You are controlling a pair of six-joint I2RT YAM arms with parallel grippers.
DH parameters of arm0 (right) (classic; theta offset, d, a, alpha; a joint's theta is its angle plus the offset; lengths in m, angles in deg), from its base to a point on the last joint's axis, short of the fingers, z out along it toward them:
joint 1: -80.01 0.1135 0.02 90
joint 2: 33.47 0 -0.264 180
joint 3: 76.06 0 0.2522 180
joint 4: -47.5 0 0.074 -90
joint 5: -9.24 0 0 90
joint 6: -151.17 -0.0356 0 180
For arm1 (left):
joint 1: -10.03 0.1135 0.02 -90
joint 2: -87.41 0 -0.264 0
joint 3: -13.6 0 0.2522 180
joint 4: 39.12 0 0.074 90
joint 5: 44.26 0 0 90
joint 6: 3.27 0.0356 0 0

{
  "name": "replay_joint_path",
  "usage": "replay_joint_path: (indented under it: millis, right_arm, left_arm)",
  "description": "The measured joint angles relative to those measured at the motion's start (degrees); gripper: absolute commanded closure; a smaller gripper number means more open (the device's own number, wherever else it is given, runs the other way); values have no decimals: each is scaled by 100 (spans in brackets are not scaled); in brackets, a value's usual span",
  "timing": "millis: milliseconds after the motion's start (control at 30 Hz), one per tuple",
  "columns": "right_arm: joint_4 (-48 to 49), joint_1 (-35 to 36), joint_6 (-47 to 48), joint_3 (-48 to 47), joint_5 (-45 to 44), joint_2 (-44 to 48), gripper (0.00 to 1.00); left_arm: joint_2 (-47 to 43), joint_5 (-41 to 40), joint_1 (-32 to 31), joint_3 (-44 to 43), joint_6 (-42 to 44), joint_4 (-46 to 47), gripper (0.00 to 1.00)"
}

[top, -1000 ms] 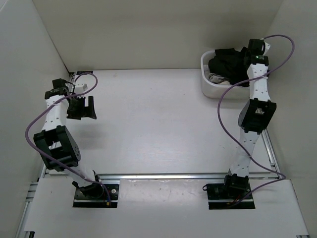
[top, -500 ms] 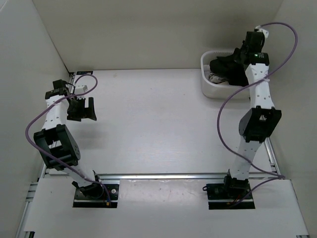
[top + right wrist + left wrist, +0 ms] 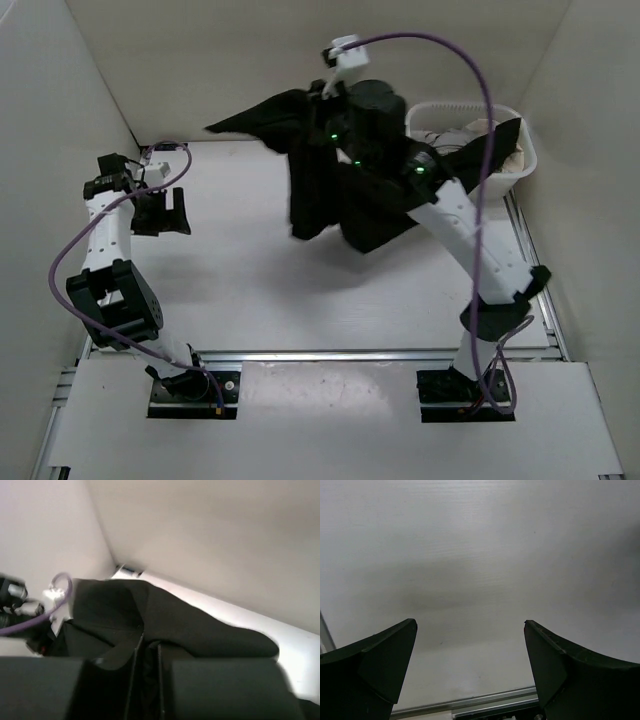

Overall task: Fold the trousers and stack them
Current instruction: Grab the trousers from the pile

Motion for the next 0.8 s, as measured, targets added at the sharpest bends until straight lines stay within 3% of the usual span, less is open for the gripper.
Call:
replay_joint_path:
  millis: [67, 100, 133, 300, 433, 567, 667, 733, 800]
  right_arm:
    - [-122, 131, -131, -203, 103, -520, 20]
    - [-192, 155, -195, -245, 170, -765, 3]
    - [-354, 166, -295, -245, 227, -1045, 1]
    - [-1169, 68, -533, 446, 544, -1613, 1]
    - [-1386, -278, -855, 1836, 579, -960, 1]
    - [-1108, -1314, -1773, 3893, 450, 553, 1]
    - [-748, -2538, -2479, 5711, 352, 1784, 1]
    - [-457, -3062, -2728, 6489, 289, 2094, 1]
    - [-352, -3230, -2826, 6747, 328, 1840, 1]
  left_arm:
    - [0, -31, 85, -179, -68, -11, 0]
    - [0, -66, 138, -260, -90, -9, 0]
    - [0, -105, 212, -337, -114, -2, 0]
    - [-2, -293, 424, -426, -153, -2, 0]
    - [-2, -201, 385, -422, 13, -35, 0]
    - [-4, -48, 26, -295, 280, -46, 0]
    - [98, -35, -546, 31, 407, -26, 0]
    - [352, -87, -929, 184, 452, -11, 0]
    - [693, -92, -1233, 269, 470, 22, 0]
